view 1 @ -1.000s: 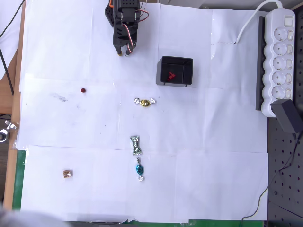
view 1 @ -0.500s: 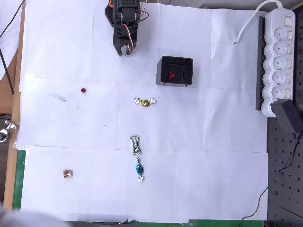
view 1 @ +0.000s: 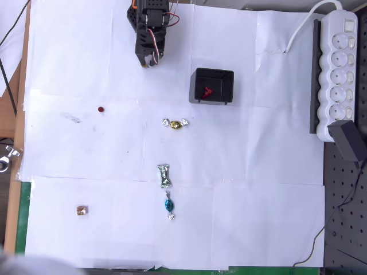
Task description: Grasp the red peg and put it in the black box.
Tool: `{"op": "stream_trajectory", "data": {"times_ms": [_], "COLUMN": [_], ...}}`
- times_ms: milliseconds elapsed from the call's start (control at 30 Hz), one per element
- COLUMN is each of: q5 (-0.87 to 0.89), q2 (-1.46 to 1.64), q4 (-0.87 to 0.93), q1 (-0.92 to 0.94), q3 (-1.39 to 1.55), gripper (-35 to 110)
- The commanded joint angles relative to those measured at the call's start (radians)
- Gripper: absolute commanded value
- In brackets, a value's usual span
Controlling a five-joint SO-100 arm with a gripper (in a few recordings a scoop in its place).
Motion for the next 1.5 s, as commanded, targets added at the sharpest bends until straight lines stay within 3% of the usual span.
{"op": "stream_trajectory", "data": {"times_ms": [0, 233, 367, 533, 700, 1000, 1233, 1467], "q5": [0.002, 0.097, 0.218, 0.221, 0.184, 0.178, 0.164, 0.170], "q2": [-0.104, -0.101, 0.054, 0.383, 0.517, 0.992, 1.164, 1.215], "q4": [0.094, -0.032, -0.347, -0.721, -0.870, -1.569, -1.829, -1.963], "q1": [-0.015, -0.097, -0.115, -0.066, -0.034, 0.048, 0.064, 0.051], "q3": [-0.081, -0.083, -0.083, -0.083, -0.077, -0.067, -0.067, -0.067], "gripper": [0, 0, 0, 0, 0, 0, 0, 0]}}
